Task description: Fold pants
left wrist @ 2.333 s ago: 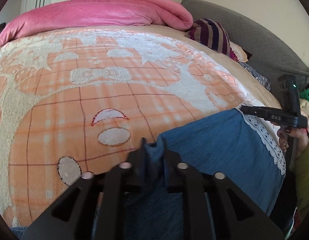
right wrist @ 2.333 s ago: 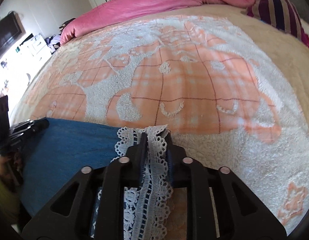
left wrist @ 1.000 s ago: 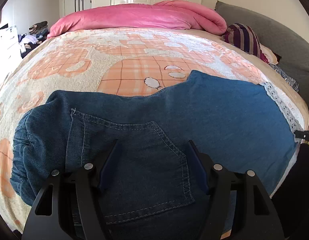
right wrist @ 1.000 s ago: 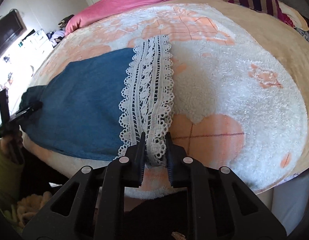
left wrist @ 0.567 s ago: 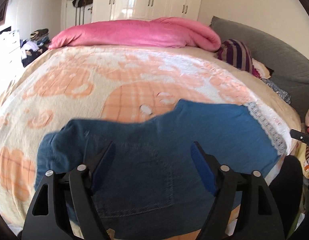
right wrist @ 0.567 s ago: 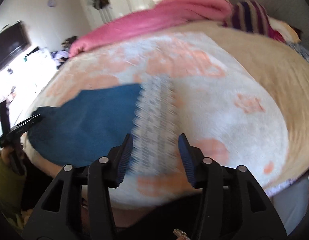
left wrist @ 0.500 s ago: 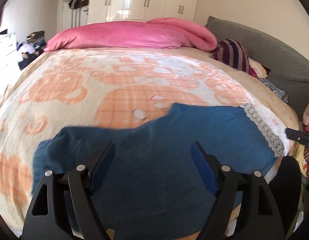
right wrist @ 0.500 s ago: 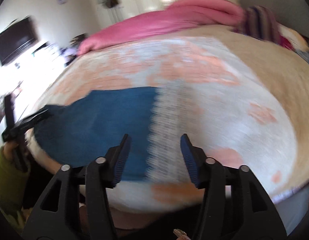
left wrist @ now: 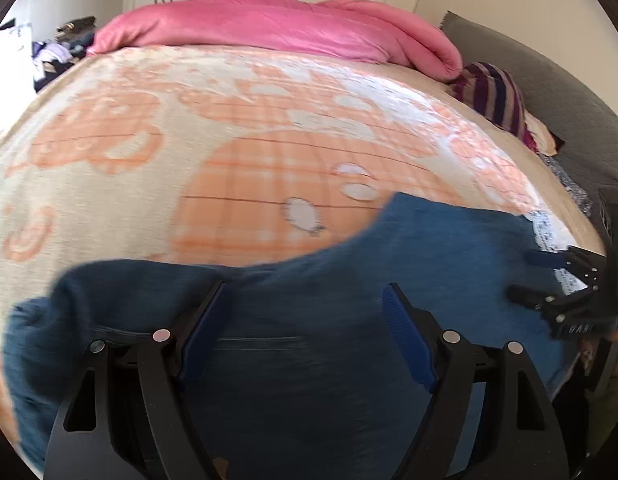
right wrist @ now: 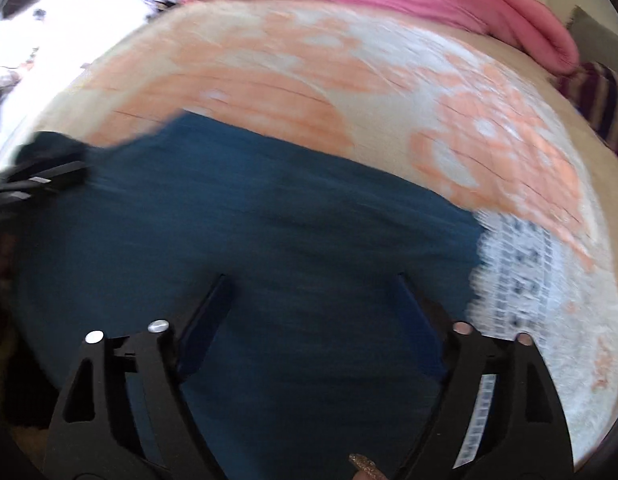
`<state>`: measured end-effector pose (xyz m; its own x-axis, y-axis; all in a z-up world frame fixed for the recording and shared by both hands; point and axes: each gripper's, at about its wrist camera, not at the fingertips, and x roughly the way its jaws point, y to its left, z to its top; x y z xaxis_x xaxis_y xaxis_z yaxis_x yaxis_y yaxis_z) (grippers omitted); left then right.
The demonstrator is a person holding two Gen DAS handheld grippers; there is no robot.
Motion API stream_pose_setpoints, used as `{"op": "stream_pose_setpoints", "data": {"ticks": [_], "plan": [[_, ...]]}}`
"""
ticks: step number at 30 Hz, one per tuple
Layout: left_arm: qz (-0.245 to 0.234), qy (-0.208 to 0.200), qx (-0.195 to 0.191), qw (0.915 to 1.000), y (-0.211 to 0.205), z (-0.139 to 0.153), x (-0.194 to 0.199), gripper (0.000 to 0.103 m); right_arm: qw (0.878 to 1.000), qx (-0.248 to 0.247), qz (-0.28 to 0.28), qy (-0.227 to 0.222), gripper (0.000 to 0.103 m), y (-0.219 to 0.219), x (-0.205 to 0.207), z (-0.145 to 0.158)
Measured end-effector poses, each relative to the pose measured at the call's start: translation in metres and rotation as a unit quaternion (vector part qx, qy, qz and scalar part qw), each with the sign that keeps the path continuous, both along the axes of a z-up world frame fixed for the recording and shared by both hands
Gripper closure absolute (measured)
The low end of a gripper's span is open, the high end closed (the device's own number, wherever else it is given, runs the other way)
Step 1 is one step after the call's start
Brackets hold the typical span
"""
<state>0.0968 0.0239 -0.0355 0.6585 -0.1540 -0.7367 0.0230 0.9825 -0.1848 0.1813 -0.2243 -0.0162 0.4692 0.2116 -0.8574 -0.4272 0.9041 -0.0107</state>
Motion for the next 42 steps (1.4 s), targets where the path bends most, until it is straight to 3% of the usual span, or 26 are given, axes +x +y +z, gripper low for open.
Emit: {"op": "stream_pose_setpoints", "data": {"ticks": [5,9,12,16,21,23,27,29,38,42], "plan": [[0.005,-0.008,0.001,1.0000,0.012,-0.004,-0.001,0.026,0.998,0.054,-0.034,0.016,0.025,-0.032,0.007,0.001],[0.006,-0.008,0.023,0.9997,0.007,-0.002,0.000,0.026,0.999,0.037,-0.028,0.006,0.023,-0.027,0.003,0.000],[-0.003,-0.018,0.015,0.9997,0.004,0.016,-0.016,0.017,0.997,0.074,-0.032,-0.017,0.020,-0.036,-0.017,0.020],[-0.029,-0.048,0.045,0.9974,-0.011,0.034,-0.049,0.016,0.994,0.097,-0.021,-0.047,0.015,-0.041,-0.059,0.036],[-0.065,-0.040,0.071,0.9946,-0.036,0.024,-0.070,0.016,0.995,0.085,-0.003,-0.057,0.015,-0.025,-0.086,0.032],[-0.073,-0.027,0.090,0.9929,-0.043,0.013,-0.073,0.011,0.996,0.067,0.003,-0.060,0.014,-0.017,-0.087,0.026],[-0.067,-0.002,0.112,0.9914,-0.042,-0.003,-0.075,0.011,0.999,0.025,0.000,-0.033,0.014,-0.010,-0.084,0.007],[-0.070,0.003,0.107,0.9918,-0.038,-0.008,-0.075,0.011,1.000,0.014,-0.009,-0.017,0.014,-0.017,-0.083,-0.004],[-0.075,-0.001,0.088,0.9933,-0.033,-0.014,-0.074,0.010,0.999,0.032,-0.013,-0.030,0.014,-0.029,-0.090,-0.004],[-0.078,0.002,0.088,0.9931,-0.039,-0.004,-0.077,0.008,0.996,0.081,-0.029,-0.037,0.013,-0.044,-0.099,0.010]]}}
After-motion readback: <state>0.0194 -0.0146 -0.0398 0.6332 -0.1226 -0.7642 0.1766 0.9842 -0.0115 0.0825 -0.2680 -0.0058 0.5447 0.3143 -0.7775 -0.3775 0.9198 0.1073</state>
